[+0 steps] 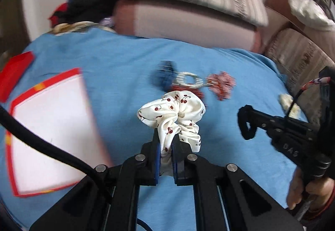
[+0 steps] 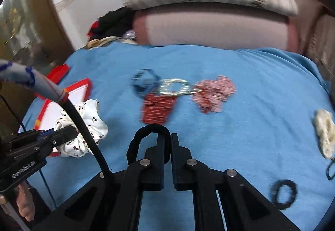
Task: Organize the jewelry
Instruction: 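Carry both items onto the red-rimmed white tray and open both tools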
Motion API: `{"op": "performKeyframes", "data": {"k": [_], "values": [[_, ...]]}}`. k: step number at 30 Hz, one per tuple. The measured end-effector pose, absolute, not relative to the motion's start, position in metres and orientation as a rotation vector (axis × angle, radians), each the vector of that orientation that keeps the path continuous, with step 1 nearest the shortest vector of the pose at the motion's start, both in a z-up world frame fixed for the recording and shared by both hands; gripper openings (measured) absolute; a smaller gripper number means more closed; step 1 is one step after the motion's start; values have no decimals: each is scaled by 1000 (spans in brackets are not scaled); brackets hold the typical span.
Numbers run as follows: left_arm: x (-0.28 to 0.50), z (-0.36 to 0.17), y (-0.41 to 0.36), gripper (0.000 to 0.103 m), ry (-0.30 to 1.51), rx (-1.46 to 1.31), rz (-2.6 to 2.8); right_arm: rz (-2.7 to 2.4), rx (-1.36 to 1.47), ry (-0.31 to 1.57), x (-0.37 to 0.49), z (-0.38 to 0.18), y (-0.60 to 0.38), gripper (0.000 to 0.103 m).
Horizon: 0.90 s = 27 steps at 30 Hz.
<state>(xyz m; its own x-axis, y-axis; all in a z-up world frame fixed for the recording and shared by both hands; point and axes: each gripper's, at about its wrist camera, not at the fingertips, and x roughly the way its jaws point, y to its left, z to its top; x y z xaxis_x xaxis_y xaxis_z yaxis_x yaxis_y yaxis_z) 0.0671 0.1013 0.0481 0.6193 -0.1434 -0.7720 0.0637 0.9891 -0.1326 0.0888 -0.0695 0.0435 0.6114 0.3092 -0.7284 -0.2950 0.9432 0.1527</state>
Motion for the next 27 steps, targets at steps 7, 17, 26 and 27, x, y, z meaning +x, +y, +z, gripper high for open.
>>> {"op": "performKeyframes", "data": {"k": [7,17,26,27], "values": [[66,48,209,8,893,-132,50,500,0,882,113,46,37,6],[116,21,324,8,943,-211,213,642,-18,965,170,11,170,6],[152,-10,368,10,985,-260,276,627,-80,1011,216,-24,232,7],[153,-12,371,10,985,-265,280,622,-82,1016,220,-28,234,7]]}}
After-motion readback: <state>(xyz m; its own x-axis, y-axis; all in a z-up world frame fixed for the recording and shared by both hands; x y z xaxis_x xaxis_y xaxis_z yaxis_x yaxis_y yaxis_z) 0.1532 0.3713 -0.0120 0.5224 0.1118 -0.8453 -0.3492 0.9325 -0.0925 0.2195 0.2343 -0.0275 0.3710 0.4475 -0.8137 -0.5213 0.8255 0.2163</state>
